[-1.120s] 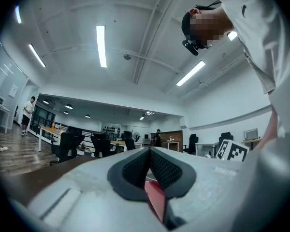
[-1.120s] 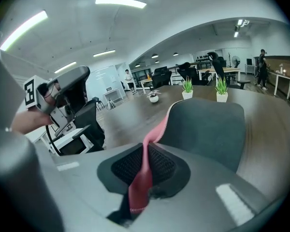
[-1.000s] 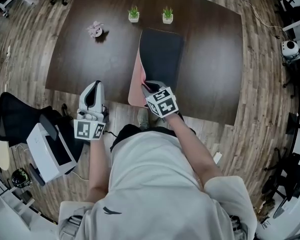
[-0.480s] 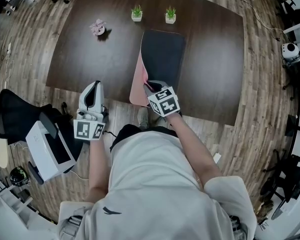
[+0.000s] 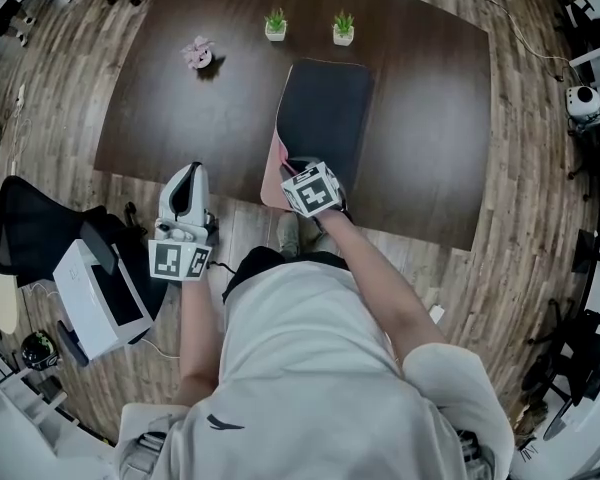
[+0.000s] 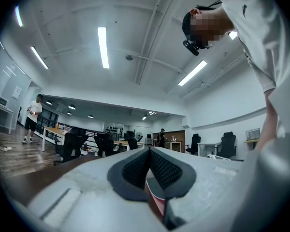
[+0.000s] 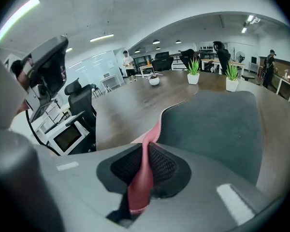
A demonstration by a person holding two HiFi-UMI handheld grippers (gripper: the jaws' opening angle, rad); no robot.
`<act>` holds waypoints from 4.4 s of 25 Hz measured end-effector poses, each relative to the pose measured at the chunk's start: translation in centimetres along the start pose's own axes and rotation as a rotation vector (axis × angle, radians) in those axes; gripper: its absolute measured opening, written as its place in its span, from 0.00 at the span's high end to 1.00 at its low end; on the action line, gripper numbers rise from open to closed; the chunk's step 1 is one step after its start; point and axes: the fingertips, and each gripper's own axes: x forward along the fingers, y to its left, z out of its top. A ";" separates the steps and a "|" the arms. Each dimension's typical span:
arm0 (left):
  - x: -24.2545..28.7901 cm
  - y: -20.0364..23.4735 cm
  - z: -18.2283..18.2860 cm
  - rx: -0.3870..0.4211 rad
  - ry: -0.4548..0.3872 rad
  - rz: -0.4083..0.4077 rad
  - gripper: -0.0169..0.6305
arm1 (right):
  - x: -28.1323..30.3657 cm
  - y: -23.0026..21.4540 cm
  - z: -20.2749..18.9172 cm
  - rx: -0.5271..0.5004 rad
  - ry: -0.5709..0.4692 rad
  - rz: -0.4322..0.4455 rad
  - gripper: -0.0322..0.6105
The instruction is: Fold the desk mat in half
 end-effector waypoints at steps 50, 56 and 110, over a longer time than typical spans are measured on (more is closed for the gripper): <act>0.9 -2.1 -0.3 -0.029 -0.028 -0.060 0.97 | -4.6 3.4 3.9 -0.558 0.040 0.008 0.82; 1.3 -2.4 -0.3 -0.038 -0.028 -0.070 0.96 | -6.0 2.5 4.6 -0.453 -0.031 -0.016 0.84; 3.6 -4.6 -1.4 -0.066 -0.019 -0.156 0.97 | -29.2 -13.3 -1.8 0.386 -0.679 -0.458 0.95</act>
